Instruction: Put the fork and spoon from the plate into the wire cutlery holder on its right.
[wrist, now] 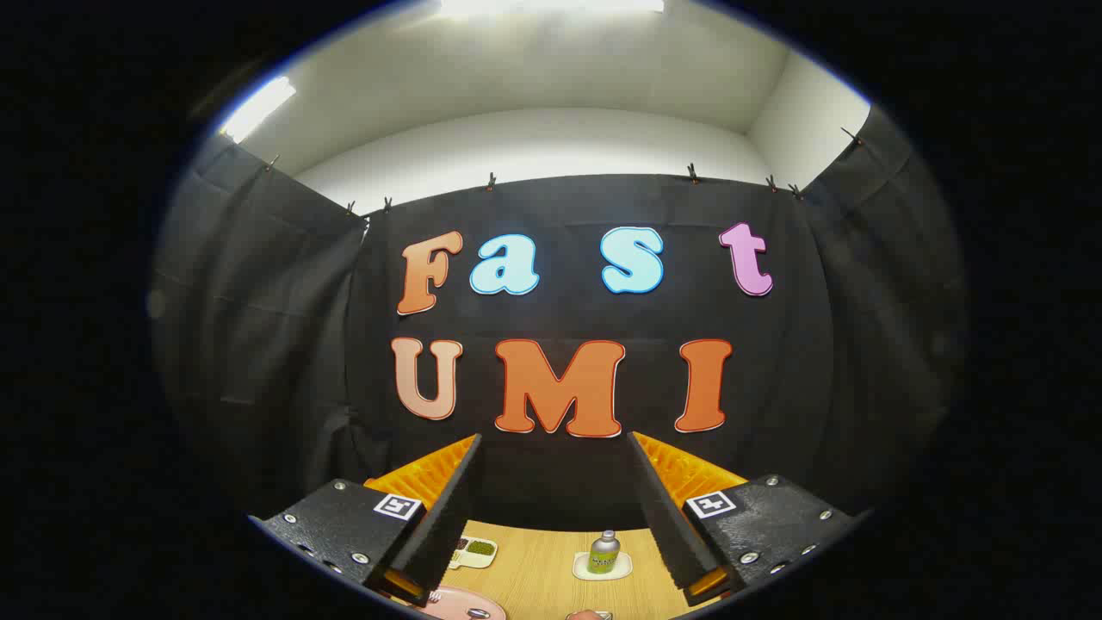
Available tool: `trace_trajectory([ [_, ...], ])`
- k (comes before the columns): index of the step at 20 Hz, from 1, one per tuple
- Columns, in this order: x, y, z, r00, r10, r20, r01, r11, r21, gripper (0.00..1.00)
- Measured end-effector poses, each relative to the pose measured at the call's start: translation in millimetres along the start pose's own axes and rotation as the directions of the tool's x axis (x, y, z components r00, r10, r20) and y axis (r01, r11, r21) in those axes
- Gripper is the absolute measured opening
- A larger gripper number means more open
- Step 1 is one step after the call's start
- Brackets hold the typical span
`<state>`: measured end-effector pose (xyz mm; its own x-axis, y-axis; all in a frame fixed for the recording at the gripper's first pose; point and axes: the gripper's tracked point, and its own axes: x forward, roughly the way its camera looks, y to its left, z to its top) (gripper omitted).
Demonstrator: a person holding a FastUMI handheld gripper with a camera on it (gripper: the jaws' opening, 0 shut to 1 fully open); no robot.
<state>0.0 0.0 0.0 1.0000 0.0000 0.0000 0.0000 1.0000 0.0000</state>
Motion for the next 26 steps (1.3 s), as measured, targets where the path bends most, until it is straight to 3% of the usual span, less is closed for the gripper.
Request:
trace_trajectory([
  [14,4.9,12.5,-5.8,1.000,0.024,-0.011,-0.024,0.999,0.021,0.96],
  [26,-0.1,65.8,-97.1,0.972,0.093,-0.217,-0.085,0.995,0.044,0.96],
])
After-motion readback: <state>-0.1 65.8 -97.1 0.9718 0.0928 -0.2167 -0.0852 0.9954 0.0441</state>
